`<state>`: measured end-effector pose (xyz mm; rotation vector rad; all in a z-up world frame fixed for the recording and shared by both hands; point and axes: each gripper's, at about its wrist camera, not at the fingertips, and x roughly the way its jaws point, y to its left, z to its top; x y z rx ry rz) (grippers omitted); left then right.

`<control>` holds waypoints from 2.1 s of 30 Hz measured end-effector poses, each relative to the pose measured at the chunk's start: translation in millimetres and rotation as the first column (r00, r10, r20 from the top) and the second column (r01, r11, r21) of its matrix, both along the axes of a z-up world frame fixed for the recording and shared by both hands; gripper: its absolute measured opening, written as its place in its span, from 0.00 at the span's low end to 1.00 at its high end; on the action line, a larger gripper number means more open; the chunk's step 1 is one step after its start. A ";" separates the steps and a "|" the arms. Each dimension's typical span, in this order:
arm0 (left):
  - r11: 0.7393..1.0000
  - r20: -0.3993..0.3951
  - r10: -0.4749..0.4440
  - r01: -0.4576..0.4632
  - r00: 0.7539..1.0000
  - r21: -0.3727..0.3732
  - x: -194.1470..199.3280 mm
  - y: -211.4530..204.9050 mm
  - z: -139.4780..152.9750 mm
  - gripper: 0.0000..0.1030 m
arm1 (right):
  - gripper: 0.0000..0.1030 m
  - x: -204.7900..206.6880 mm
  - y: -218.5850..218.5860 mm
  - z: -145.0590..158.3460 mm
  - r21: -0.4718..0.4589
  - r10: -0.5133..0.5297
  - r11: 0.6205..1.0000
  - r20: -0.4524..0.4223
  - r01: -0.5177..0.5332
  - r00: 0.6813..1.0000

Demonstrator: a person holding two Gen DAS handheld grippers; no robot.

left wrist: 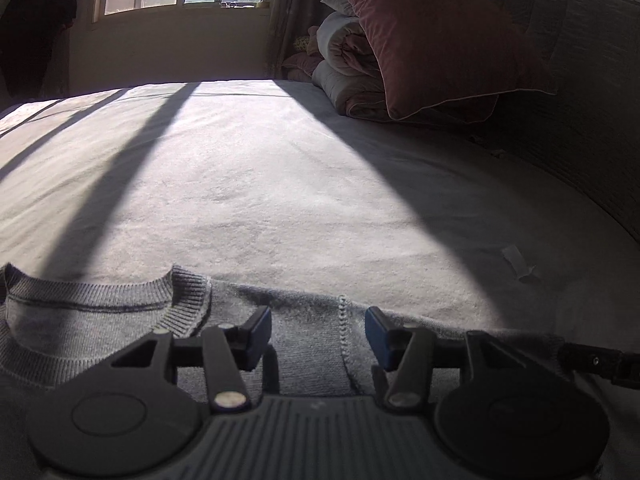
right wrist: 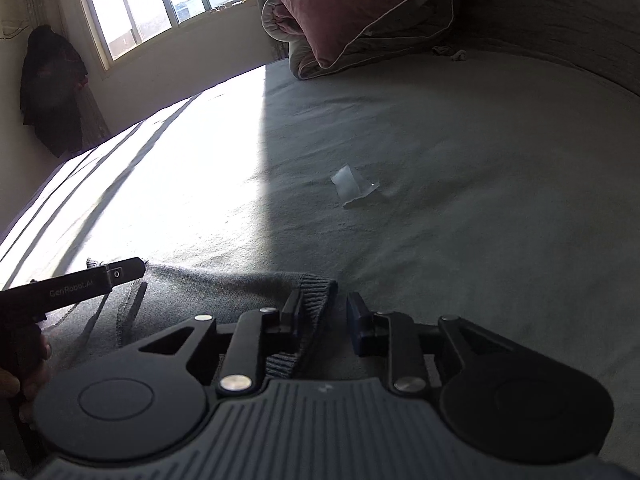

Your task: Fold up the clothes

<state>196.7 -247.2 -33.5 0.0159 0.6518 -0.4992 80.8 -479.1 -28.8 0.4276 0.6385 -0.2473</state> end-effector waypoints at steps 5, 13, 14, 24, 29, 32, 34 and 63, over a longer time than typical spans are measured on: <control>1.000 -0.040 -0.006 0.006 0.999 0.001 -39.7 21.8 -2.4 0.52 | 0.35 -13.7 -1.6 8.2 0.182 -0.009 0.983 -0.023 0.013 1.000; 0.998 -0.054 0.002 -0.005 0.999 -0.063 -116.6 73.2 -10.1 0.54 | 0.29 -33.0 52.4 15.6 -0.001 0.104 0.994 -0.193 -0.106 0.976; 0.997 -0.054 0.004 -0.008 0.999 -0.073 -126.6 81.4 -11.1 0.54 | 0.28 -37.8 58.3 17.3 -0.052 0.100 0.992 -0.221 -0.115 0.970; 0.988 -0.010 0.115 -0.115 0.993 -0.107 -185.4 192.6 1.1 0.56 | 0.38 -101.8 124.4 57.2 -0.073 0.232 0.968 -0.123 -0.242 0.965; 0.963 -0.043 0.248 -0.251 0.968 -0.094 -189.4 256.9 -7.5 0.56 | 0.41 -112.8 182.5 50.4 -0.069 0.316 0.943 -0.108 -0.325 0.942; 0.951 -0.040 0.294 -0.296 0.955 -0.083 -199.8 283.5 -16.5 0.56 | 0.42 -121.9 213.5 38.8 -0.054 0.344 0.935 -0.098 -0.350 0.934; 0.952 -0.033 0.290 -0.292 0.956 -0.090 -212.5 300.0 -20.4 0.56 | 0.43 -129.2 228.4 28.8 -0.042 0.359 0.930 -0.109 -0.366 0.927; 0.913 -0.280 -0.114 0.212 0.953 0.349 -322.5 354.1 14.4 0.65 | 0.46 -289.1 194.6 36.8 -0.174 0.422 0.854 -0.320 -0.490 0.848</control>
